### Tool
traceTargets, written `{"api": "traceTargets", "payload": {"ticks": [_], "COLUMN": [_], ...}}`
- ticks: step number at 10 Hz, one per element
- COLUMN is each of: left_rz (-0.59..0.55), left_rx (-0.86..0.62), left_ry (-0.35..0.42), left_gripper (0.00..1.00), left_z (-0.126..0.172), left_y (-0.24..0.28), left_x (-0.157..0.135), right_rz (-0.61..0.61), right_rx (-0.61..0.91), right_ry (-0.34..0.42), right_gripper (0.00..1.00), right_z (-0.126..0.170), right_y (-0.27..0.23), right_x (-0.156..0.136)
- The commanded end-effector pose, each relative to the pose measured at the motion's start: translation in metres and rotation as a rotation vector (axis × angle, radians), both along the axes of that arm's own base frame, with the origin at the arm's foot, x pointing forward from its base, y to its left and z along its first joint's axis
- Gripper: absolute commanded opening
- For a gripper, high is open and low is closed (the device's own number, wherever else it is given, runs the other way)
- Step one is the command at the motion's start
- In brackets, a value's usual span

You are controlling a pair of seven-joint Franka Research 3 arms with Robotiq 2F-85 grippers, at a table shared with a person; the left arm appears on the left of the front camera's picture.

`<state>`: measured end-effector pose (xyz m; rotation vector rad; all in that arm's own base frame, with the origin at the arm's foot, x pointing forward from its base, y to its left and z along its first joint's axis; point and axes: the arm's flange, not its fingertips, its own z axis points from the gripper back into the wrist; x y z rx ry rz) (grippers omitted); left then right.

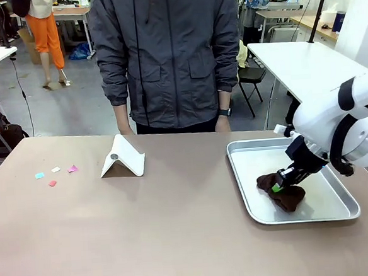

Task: Clean the surface of the table.
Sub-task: If a person points to the right, clean the right side of the table with your right hand, and if they point to the left, clean the left side with your left hand.

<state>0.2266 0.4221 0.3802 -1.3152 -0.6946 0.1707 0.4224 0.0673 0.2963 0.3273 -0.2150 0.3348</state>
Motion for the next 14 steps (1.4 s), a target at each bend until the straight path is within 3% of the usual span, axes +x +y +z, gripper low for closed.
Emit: {"api": "traceTargets", "payload": {"ticks": [1,4,6,11,14], "left_rz": [0.002,0.002,0.002,0.002,0.002], "left_rx": [-0.002,-0.002,-0.002,-0.002,-0.002], "left_ry": [-0.005,-0.005,-0.005,-0.005,-0.005], "left_gripper": [0.22,0.22,0.22,0.22,0.22], "left_z": [0.002,0.002,0.002,0.002,0.002], "left_y": [-0.001,-0.001,-0.001,-0.001,-0.001], "left_x": [-0.003,-0.003,-0.003,-0.003,-0.003], "right_rz": [-0.163,-0.394,-0.484,-0.56,-0.58], "right_rx": [-0.095,0.156,0.396,0.871,1.132], "right_ry": [-0.044,-0.076,-0.042,0.304,0.64], "right_gripper": [0.1,0.1,0.1,0.1,0.1], "right_z": [-0.021,-0.005,0.011,0.053,0.098], "right_y": [-0.039,-0.068,-0.081,-0.098,-0.109], "right_x": [0.004,0.018,0.019,0.005,-0.027]}}
